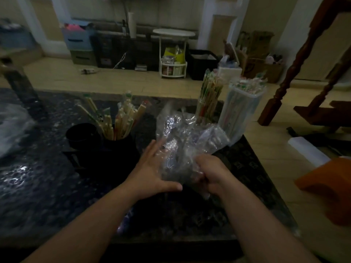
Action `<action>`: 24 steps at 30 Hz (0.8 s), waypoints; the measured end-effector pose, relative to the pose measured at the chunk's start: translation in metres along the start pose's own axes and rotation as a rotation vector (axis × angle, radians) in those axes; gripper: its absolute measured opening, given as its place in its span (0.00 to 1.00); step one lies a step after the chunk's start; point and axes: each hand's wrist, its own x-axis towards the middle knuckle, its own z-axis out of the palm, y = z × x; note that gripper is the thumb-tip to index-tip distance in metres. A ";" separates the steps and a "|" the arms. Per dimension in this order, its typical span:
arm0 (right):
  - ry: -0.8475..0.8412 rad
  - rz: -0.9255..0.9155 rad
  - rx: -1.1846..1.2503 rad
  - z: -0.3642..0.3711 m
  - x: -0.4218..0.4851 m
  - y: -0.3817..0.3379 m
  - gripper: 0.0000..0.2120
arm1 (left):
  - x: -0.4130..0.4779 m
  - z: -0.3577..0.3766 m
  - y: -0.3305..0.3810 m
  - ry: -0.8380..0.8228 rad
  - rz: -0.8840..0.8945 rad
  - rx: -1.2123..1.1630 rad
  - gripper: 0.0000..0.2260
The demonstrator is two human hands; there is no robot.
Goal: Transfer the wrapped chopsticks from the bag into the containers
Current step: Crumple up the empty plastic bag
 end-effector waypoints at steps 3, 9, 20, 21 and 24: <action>-0.050 -0.021 -0.097 0.006 0.001 0.006 0.08 | -0.001 0.010 0.013 0.038 0.009 -0.392 0.41; -0.086 -0.080 -0.309 0.007 0.000 0.003 0.07 | 0.002 0.007 0.030 0.152 0.038 -0.527 0.23; -0.317 -0.133 -0.107 0.011 -0.011 0.005 0.38 | 0.017 -0.017 0.049 0.574 -0.348 -0.656 0.13; -0.380 -0.143 -0.032 0.012 -0.013 0.003 0.36 | 0.018 -0.016 0.051 0.555 -0.369 -0.725 0.13; -0.423 -0.205 0.108 0.017 -0.018 -0.002 0.25 | 0.021 -0.009 0.049 0.402 -0.361 -0.763 0.11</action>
